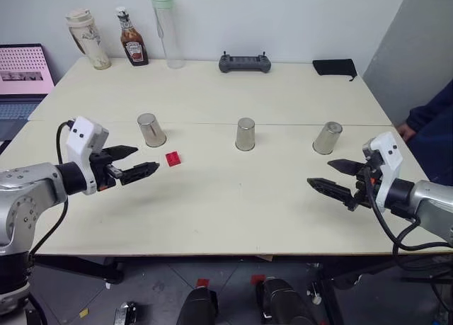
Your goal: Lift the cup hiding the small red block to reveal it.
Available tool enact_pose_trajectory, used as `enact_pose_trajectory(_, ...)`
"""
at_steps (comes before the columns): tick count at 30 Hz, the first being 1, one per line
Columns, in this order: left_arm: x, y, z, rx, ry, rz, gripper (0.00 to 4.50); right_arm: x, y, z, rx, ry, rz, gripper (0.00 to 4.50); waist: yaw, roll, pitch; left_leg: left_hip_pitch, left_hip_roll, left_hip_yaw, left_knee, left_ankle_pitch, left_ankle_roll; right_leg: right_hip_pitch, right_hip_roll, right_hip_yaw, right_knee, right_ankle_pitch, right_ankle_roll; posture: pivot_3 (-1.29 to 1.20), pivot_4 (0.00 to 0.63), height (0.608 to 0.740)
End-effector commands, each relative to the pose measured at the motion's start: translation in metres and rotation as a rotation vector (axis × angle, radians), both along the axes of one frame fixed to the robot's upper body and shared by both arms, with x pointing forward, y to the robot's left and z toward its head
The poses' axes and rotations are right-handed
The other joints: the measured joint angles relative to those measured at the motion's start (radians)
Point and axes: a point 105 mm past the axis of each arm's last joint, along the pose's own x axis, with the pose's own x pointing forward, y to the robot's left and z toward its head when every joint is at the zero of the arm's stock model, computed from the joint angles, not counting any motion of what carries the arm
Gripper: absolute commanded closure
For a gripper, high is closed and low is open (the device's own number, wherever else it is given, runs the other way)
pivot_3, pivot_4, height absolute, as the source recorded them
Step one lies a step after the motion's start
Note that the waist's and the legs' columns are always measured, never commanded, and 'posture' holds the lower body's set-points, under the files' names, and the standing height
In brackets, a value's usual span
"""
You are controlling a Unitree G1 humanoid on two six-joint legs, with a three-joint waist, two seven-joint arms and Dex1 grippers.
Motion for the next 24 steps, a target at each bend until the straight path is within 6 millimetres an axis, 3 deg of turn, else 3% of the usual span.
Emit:
enact_pose_trajectory(1, -0.001, -0.003, 0.012, 0.006, -0.038, -0.017, 0.03, -0.003, 0.002, 0.01, 0.002, -0.049, 0.021, 0.0, 0.0, 0.0, 0.0, 0.0, 0.0, 0.0, 0.0, 0.0, 0.0, 0.0, 0.0, 0.0, 0.0, 0.0, 0.0, 0.0, 0.15, 0.74)
enact_pose_trajectory(4, -0.006, -0.006, 0.005, -0.005, 0.013, -0.033, 0.03, -0.004, 0.0, 0.001, -0.032, -0.03, 0.015, 0.0, 0.0, 0.0, 0.0, 0.0, 0.0, 0.0, 0.0, 0.0, 0.0, 0.0, 0.0, 0.0, 0.0, 0.0, 0.0, 0.0, 0.15, 0.74)
enact_pose_trajectory(10, -0.009, -0.013, 0.006, -0.011, 0.007, -0.058, 0.03, -0.003, 0.001, 0.012, -0.017, -0.049, 0.031, 0.0, -0.001, 0.0, 0.0, 0.0, 0.0, 0.0, 0.001, 0.0, 0.0, 0.0, 0.0, 0.0, 0.001, 0.0, 0.0, 0.0, 0.15, 0.74)
enact_pose_trajectory(13, -0.009, -0.012, -0.001, -0.015, 0.009, -0.042, 0.03, 0.001, -0.002, 0.006, -0.027, -0.042, 0.005, 0.0, 0.0, 0.0, 0.0, 0.001, 0.0, 0.0, 0.002, 0.0, 0.0, 0.001, 0.0, 0.0, 0.001, 0.0, 0.0, 0.0, 0.15, 0.74)
enact_pose_trajectory(19, -0.01, -0.013, 0.002, -0.005, 0.002, -0.042, 0.03, 0.0, 0.002, 0.012, -0.013, -0.055, 0.026, 0.0, 0.0, 0.0, 0.0, 0.0, 0.0, 0.0, 0.002, 0.0, 0.0, 0.001, 0.001, 0.0, 0.001, 0.0, 0.0, 0.0, 0.15, 0.74)
enact_pose_trajectory(24, -0.017, -0.015, -0.008, 0.008, 0.027, -0.051, 0.03, 0.002, -0.001, 0.014, -0.017, -0.059, 0.026, 0.0, -0.001, 0.0, 0.0, 0.0, 0.0, 0.001, 0.002, 0.0, 0.0, 0.001, 0.001, 0.001, 0.001, 0.0, 0.0, 0.0, 0.15, 0.74)
